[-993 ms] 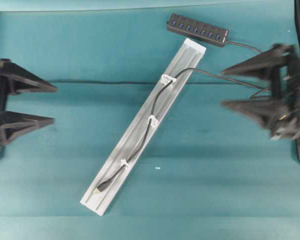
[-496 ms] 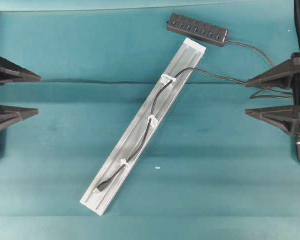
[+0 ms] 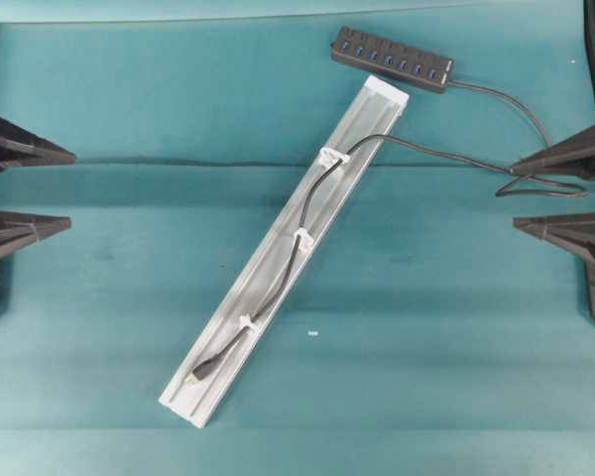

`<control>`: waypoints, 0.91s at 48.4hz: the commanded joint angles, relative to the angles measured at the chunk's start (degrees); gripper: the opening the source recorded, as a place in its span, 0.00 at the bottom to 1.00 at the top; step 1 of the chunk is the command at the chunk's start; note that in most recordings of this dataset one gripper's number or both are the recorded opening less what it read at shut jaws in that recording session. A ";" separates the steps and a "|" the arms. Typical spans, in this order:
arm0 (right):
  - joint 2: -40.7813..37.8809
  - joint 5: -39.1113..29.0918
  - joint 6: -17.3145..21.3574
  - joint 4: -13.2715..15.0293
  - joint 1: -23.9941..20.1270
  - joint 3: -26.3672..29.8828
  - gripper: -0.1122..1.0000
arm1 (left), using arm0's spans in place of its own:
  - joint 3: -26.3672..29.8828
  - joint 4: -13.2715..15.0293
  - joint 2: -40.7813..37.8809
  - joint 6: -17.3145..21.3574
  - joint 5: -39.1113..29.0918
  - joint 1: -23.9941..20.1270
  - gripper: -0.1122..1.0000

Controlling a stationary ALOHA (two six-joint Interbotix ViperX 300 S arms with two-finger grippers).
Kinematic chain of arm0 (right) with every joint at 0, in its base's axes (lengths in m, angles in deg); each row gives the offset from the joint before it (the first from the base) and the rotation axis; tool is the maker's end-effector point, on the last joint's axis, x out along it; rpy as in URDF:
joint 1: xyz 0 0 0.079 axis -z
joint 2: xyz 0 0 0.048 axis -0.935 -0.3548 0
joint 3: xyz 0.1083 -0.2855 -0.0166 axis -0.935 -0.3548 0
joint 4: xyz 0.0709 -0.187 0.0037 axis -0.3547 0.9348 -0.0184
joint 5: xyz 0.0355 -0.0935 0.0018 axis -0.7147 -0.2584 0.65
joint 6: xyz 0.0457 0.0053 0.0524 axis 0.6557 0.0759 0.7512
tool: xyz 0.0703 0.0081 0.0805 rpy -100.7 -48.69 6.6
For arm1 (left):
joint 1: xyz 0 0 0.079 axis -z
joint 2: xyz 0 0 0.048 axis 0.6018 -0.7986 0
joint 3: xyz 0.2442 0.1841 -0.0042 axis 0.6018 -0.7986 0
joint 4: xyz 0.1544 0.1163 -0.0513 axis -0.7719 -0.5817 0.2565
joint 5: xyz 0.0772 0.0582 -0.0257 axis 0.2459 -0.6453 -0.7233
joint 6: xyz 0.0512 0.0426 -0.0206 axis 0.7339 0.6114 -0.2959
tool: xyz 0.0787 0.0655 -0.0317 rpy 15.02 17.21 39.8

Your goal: Pass the USB cable through three rings with both arms.

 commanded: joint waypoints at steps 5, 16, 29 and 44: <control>0.00 1.05 0.53 0.09 0.18 -0.26 0.86 | 0.70 -0.26 -0.35 0.26 0.26 -0.18 0.92; 0.00 2.72 0.53 0.09 0.18 -0.26 0.86 | 0.35 -0.26 -0.44 0.35 0.26 -0.18 0.92; 0.70 4.13 0.44 0.09 0.18 -0.09 0.86 | 0.35 -0.26 0.44 0.44 0.88 -0.18 0.92; 0.70 4.39 0.53 0.09 0.18 -0.18 0.86 | 0.00 -0.26 0.70 0.44 3.16 -0.18 0.92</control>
